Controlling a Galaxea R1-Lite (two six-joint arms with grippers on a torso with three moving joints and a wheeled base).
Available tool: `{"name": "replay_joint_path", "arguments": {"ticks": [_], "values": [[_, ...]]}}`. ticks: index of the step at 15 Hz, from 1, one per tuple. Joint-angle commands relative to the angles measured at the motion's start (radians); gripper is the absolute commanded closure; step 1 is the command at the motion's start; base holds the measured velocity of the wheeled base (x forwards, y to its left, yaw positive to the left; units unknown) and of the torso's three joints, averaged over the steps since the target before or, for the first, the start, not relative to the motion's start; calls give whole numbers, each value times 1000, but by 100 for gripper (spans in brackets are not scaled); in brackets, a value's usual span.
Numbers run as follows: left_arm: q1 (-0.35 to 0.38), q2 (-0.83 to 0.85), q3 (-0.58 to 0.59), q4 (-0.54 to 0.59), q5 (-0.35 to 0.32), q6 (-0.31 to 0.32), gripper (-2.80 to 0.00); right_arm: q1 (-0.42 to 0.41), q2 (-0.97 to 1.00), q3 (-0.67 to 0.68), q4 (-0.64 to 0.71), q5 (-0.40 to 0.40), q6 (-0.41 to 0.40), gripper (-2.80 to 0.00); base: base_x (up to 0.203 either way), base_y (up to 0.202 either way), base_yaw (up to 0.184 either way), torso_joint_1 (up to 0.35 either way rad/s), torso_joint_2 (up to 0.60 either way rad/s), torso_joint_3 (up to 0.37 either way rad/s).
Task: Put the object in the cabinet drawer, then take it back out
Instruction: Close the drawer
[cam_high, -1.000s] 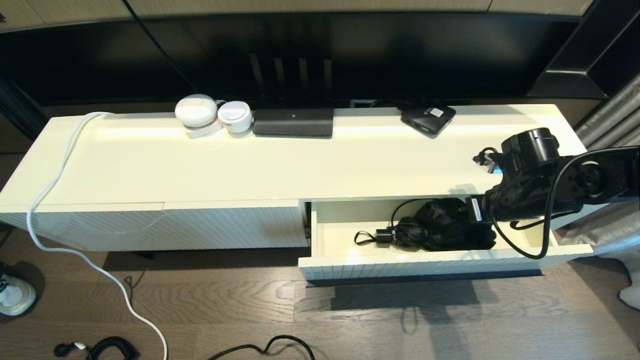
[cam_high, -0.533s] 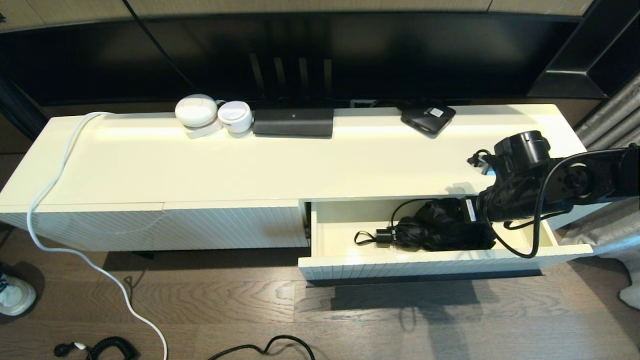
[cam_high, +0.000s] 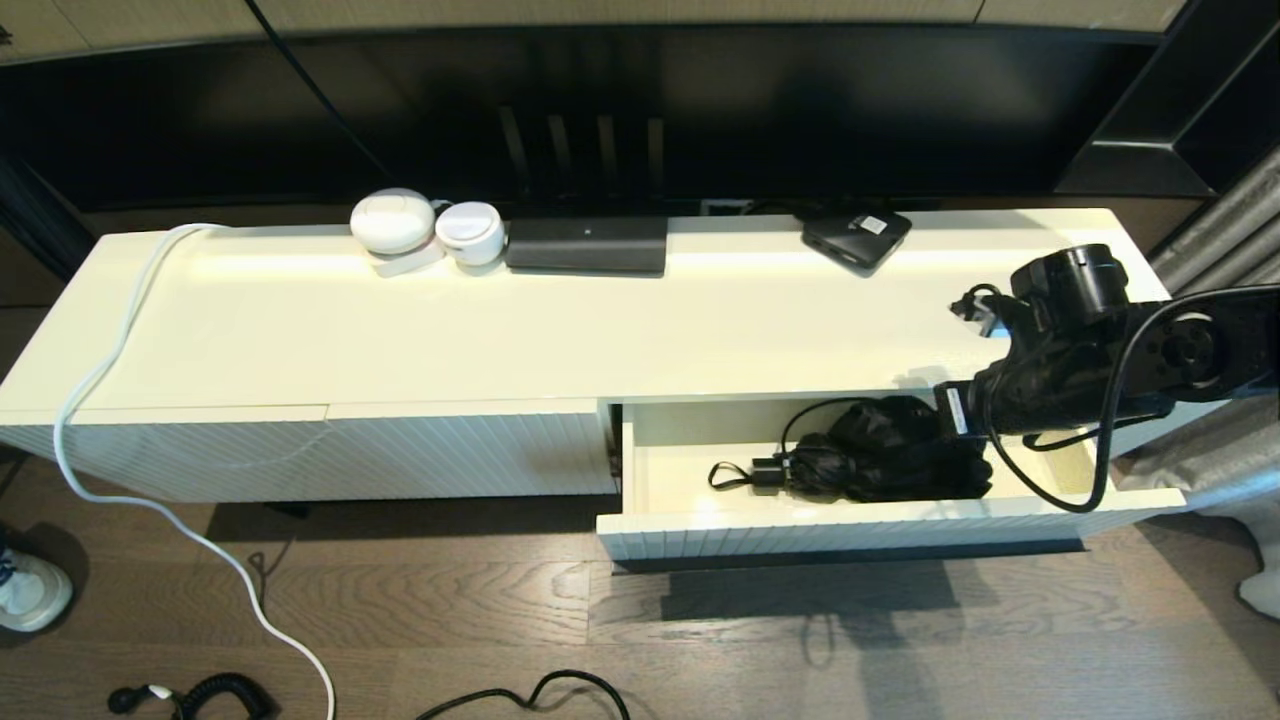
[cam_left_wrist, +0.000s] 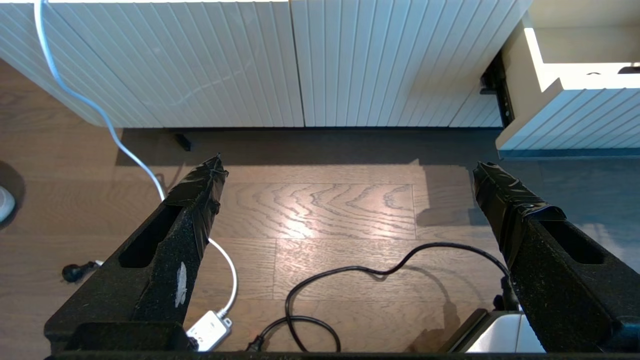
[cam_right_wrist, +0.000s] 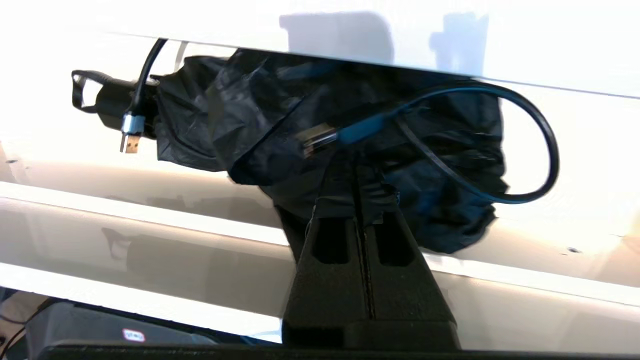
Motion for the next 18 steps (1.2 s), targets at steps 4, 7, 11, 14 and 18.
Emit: {"name": "replay_joint_path", "arguments": {"ticks": [4, 7, 11, 14, 18], "values": [[0, 0, 0, 0, 0, 0, -280, -31, -13, -13, -6, -5, -7, 0, 0, 0, 0, 0, 0, 0], [0, 0, 0, 0, 0, 0, -280, -41, 8, -33, -1, -5, -4, 0, 0, 0, 0, 0, 0, 0], [0, 0, 0, 0, 0, 0, -280, -31, 56, -58, -3, -2, 7, 0, 0, 0, 0, 0, 0, 0], [0, 0, 0, 0, 0, 0, -280, -14, 84, -81, -6, -1, 10, 0, 0, 0, 0, 0, 0, 0], [0, 0, 0, 0, 0, 0, -280, 0, 104, -99, -6, 0, 10, 0, 0, 0, 0, 0, 0, 0]]}}
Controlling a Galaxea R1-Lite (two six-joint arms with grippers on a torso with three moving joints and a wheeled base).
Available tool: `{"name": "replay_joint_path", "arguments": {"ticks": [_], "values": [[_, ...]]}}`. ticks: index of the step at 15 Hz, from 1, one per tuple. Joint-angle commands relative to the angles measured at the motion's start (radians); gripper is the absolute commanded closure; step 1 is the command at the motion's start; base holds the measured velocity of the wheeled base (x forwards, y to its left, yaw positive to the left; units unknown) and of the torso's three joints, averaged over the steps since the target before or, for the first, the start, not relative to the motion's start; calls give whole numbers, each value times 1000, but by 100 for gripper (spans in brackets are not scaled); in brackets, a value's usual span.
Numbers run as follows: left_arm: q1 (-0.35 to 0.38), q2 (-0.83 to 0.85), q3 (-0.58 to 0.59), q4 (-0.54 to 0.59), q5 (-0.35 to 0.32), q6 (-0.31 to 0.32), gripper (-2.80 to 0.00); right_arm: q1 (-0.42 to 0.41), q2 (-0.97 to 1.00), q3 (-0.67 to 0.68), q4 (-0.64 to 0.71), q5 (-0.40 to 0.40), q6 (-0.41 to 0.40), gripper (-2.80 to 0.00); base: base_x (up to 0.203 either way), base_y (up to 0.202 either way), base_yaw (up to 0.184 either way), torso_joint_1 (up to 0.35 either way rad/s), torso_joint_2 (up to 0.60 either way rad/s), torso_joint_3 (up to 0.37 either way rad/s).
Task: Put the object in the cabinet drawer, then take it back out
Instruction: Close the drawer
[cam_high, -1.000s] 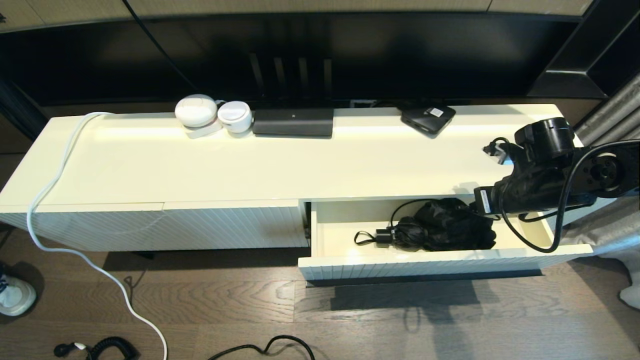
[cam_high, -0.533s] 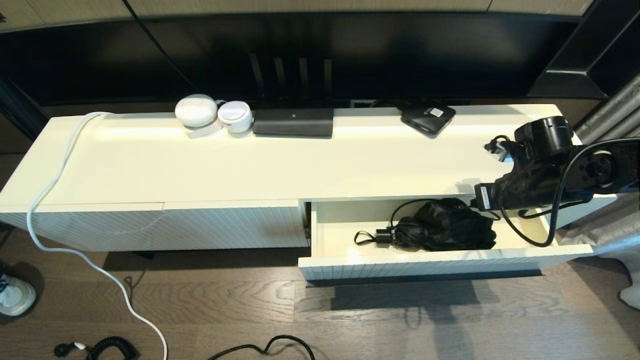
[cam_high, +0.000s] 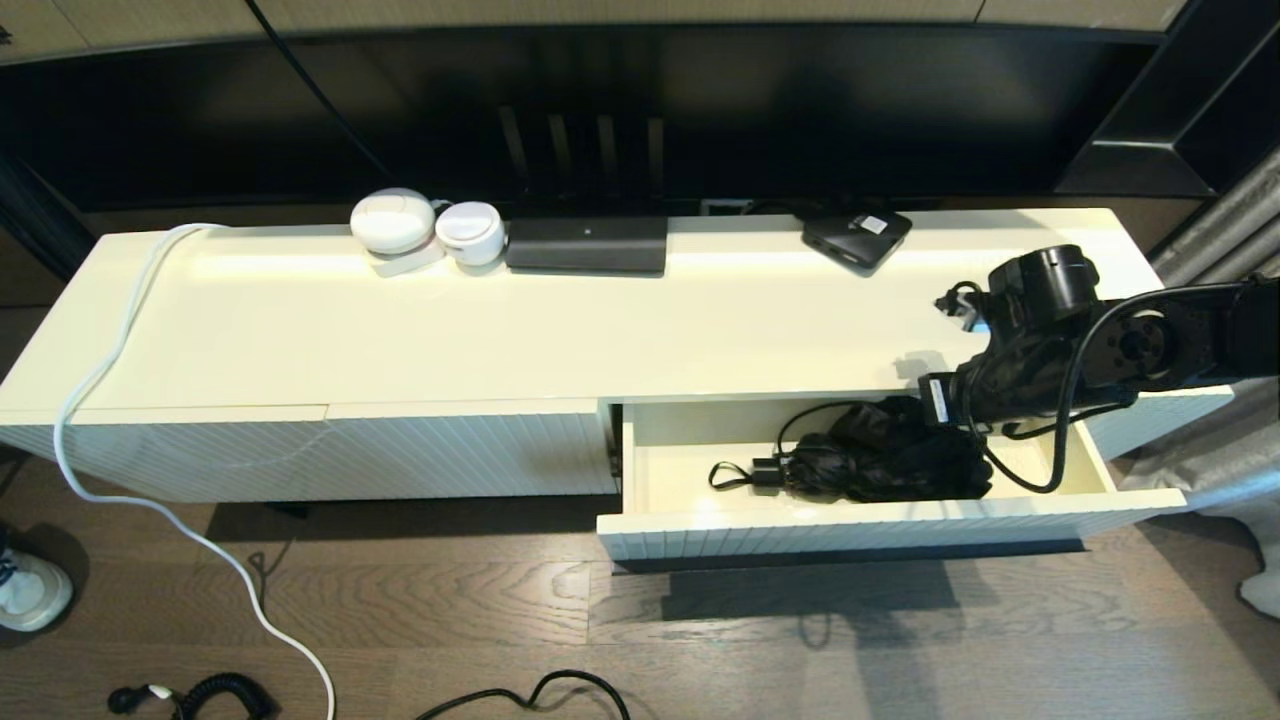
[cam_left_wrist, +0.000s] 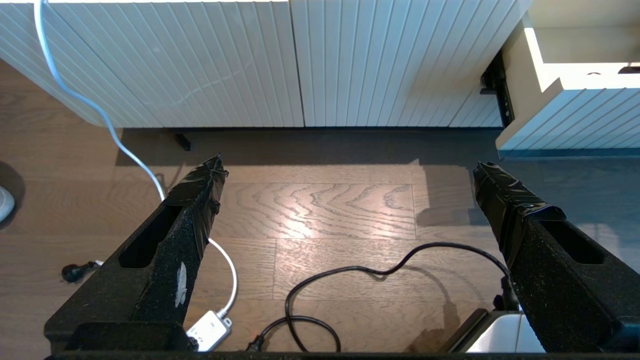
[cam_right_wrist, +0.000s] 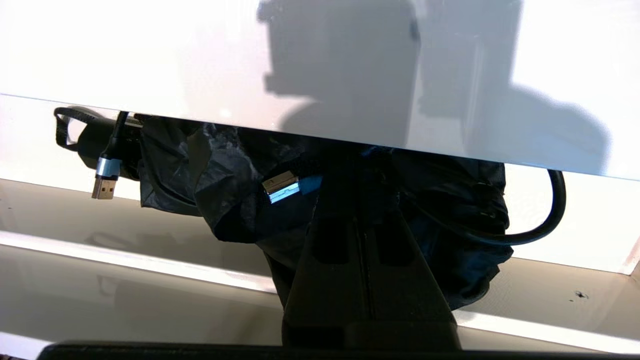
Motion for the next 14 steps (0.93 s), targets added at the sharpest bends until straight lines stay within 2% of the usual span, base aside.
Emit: {"name": "replay_joint_path", "arguments": {"ticks": [1, 14], "values": [[0, 0, 0, 0, 0, 0, -280, 3, 12, -2, 1, 1, 0, 0, 0, 0, 0, 0, 0, 0], [1, 0, 0, 0, 0, 0, -280, 38, -12, -2, -3, -5, 2, 0, 0, 0, 0, 0, 0, 0]]}}
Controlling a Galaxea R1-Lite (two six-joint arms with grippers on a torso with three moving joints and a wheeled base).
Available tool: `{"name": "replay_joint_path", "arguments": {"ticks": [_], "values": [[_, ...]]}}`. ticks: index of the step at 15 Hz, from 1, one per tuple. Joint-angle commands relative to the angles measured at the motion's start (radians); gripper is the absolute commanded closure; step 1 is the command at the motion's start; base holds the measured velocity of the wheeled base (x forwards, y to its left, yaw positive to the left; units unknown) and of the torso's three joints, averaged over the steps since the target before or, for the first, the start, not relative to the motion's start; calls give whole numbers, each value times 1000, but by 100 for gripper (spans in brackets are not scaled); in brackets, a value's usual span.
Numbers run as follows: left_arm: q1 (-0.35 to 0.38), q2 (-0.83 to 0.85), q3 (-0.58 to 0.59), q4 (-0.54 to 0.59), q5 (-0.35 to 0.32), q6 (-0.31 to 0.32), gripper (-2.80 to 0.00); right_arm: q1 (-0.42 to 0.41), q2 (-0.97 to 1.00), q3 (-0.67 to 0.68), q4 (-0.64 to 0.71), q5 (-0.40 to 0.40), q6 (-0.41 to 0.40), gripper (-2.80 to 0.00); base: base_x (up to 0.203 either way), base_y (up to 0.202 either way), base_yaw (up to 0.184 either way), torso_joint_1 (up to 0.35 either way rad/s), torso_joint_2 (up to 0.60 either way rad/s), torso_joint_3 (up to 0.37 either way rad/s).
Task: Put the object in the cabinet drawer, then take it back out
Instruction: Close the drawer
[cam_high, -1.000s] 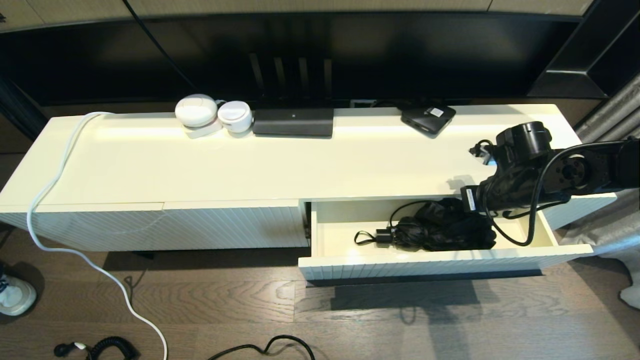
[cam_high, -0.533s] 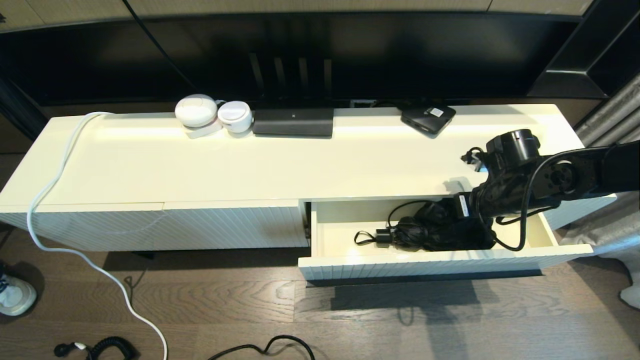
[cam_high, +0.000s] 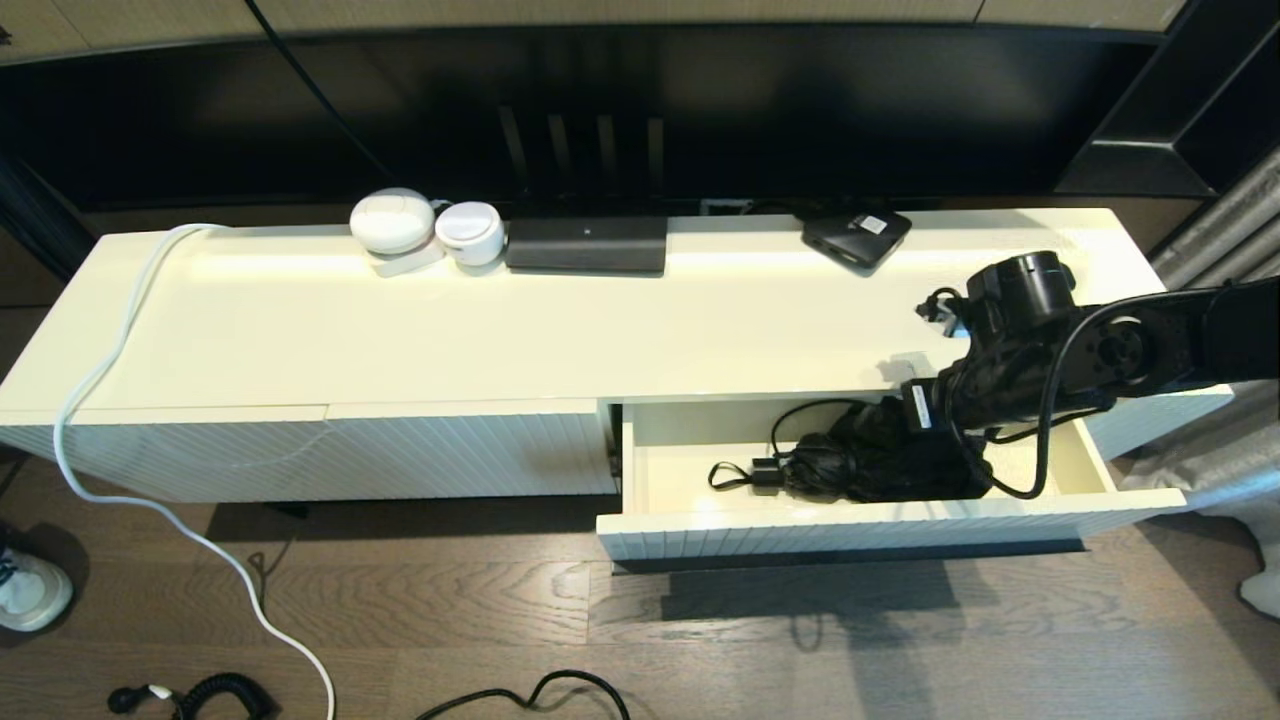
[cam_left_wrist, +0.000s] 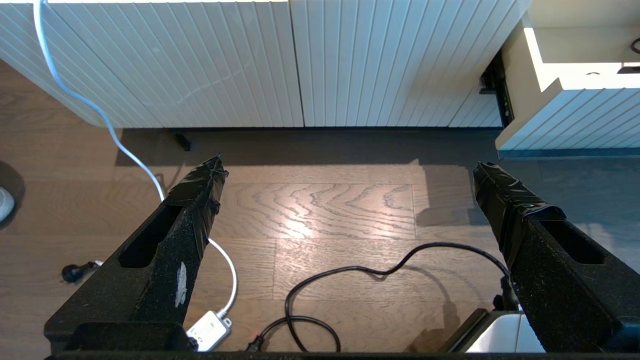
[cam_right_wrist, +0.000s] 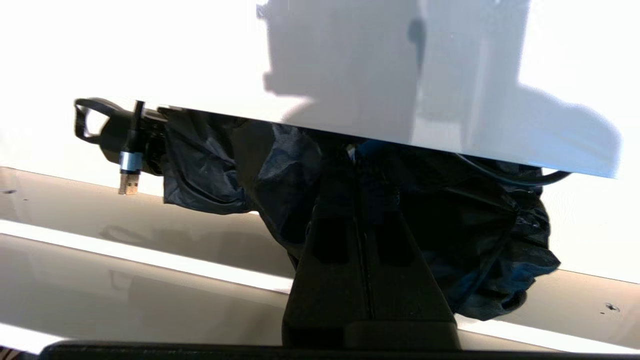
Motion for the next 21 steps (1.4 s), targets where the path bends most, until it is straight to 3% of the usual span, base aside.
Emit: {"name": "replay_joint_path", "arguments": {"ticks": [1, 7, 13, 19, 21], "values": [[0, 0, 0, 0, 1, 0, -280, -4, -35, -2, 1, 0, -1, 0, 0, 0, 0, 0, 0, 0], [0, 0, 0, 0, 1, 0, -280, -13, -193, 62, 9, -2, -28, 0, 0, 0, 0, 0, 0, 0], [0, 0, 0, 0, 1, 0, -280, -7, -433, 356, 68, 16, -144, 0, 0, 0, 0, 0, 0, 0], [0, 0, 0, 0, 1, 0, -280, 87, -581, 623, 129, 46, -183, 0, 0, 0, 0, 0, 0, 0], [0, 0, 0, 0, 1, 0, -280, 101, -582, 637, 128, 46, -182, 0, 0, 0, 0, 0, 0, 0]]}}
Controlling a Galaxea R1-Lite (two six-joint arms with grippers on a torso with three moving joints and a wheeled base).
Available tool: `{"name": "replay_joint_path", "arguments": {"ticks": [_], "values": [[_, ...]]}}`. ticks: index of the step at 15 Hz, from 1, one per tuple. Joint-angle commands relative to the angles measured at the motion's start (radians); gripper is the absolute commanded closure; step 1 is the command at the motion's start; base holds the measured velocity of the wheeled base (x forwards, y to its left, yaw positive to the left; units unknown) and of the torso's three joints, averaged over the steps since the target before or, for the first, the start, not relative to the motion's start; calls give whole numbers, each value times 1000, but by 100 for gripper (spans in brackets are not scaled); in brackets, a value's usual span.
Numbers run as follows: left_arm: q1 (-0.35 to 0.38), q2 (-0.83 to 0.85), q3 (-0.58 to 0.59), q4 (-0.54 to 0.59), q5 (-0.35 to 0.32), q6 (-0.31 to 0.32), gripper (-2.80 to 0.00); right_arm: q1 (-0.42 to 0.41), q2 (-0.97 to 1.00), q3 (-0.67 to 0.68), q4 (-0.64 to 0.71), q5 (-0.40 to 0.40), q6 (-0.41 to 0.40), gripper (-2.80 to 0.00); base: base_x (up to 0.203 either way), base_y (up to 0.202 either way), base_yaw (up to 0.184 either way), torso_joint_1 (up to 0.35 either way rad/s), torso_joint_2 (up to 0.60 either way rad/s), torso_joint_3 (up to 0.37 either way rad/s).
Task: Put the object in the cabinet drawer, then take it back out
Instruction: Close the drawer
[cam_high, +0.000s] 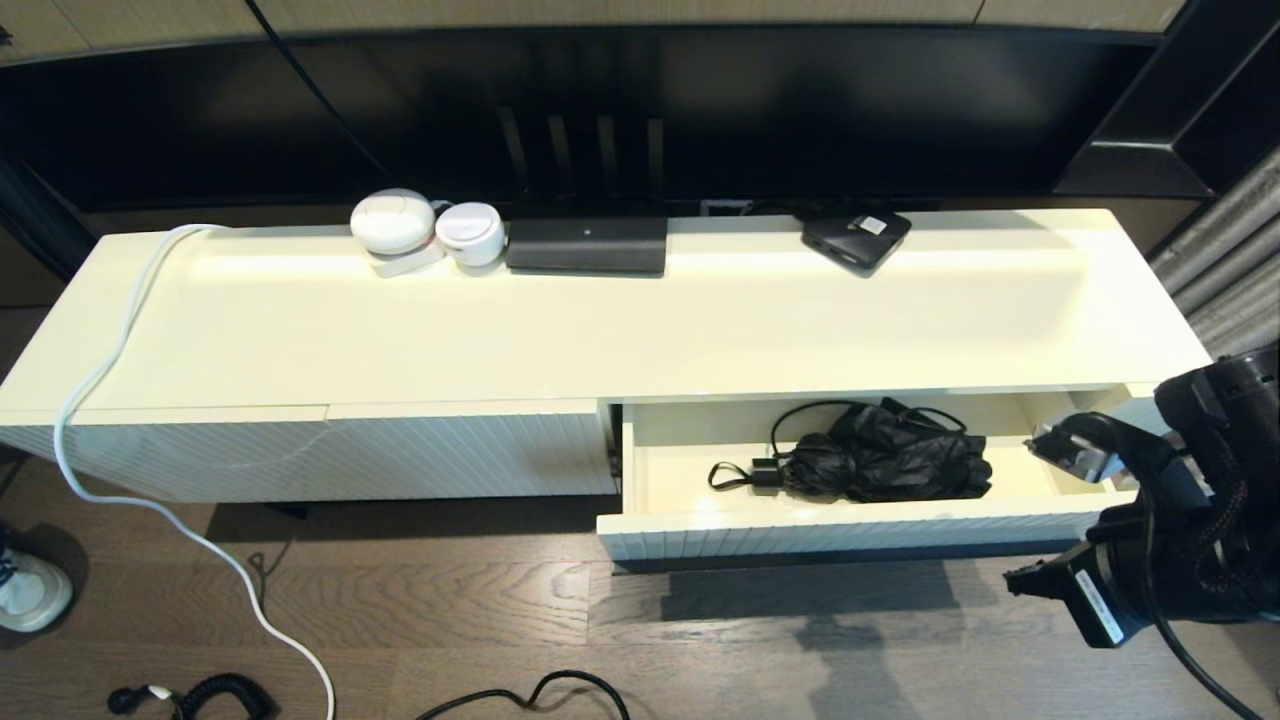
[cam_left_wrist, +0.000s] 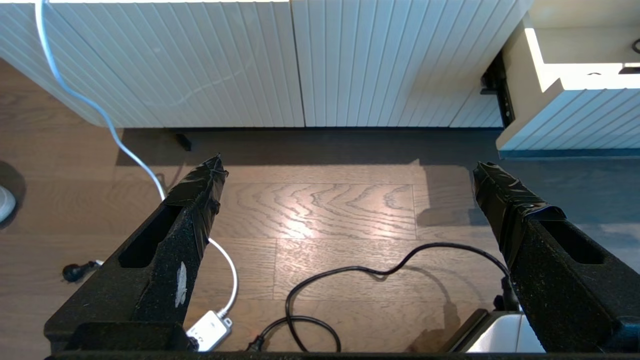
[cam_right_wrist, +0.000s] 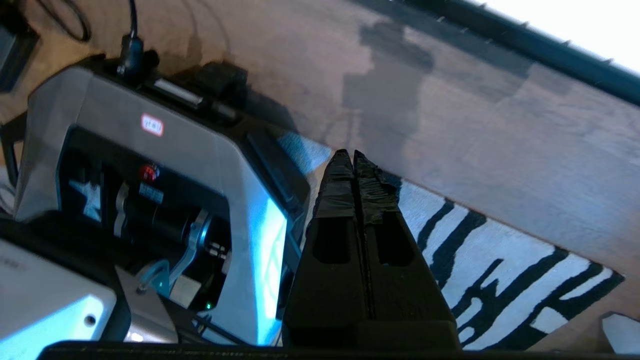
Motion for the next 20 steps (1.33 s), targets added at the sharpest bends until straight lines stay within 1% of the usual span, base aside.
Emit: {"name": "replay_joint_path", "arguments": {"ticks": [1, 3, 5, 6, 9, 10, 12, 14, 16, 18, 19, 20], "values": [[0, 0, 0, 0, 0, 0, -280, 36, -15, 59, -2, 1, 2, 0, 0, 0, 0, 0, 0, 0], [0, 0, 0, 0, 0, 0, -280, 83, -9, 124, -13, 0, 8, 0, 0, 0, 0, 0, 0, 0], [0, 0, 0, 0, 0, 0, -280, 93, 6, 174, -27, -1, 8, 0, 0, 0, 0, 0, 0, 0], [0, 0, 0, 0, 0, 0, -280, 94, 25, 212, -69, -3, 9, 0, 0, 0, 0, 0, 0, 0], [0, 0, 0, 0, 0, 0, -280, 87, 76, 295, -268, -12, 11, 0, 0, 0, 0, 0, 0, 0], [0, 0, 0, 0, 0, 0, -280, 86, 86, 318, -314, -19, 11, 0, 0, 0, 0, 0, 0, 0], [2, 0, 0, 0, 0, 0, -280, 86, 89, 328, -336, -30, 11, 0, 0, 0, 0, 0, 0, 0], [0, 0, 0, 0, 0, 0, -280, 80, 99, 379, -562, -74, 11, 0, 0, 0, 0, 0, 0, 0], [0, 0, 0, 0, 0, 0, -280, 70, 115, 423, -711, -116, 11, 0, 0, 0, 0, 0, 0, 0], [0, 0, 0, 0, 0, 0, -280, 69, 142, 451, -787, -146, 11, 0, 0, 0, 0, 0, 0, 0], [0, 0, 0, 0, 0, 0, -280, 69, 170, 478, -897, -159, 10, 0, 0, 0, 0, 0, 0, 0], [0, 0, 0, 0, 0, 0, -280, 69, 192, 506, -961, -167, 10, 0, 0, 0, 0, 0, 0, 0]]}}
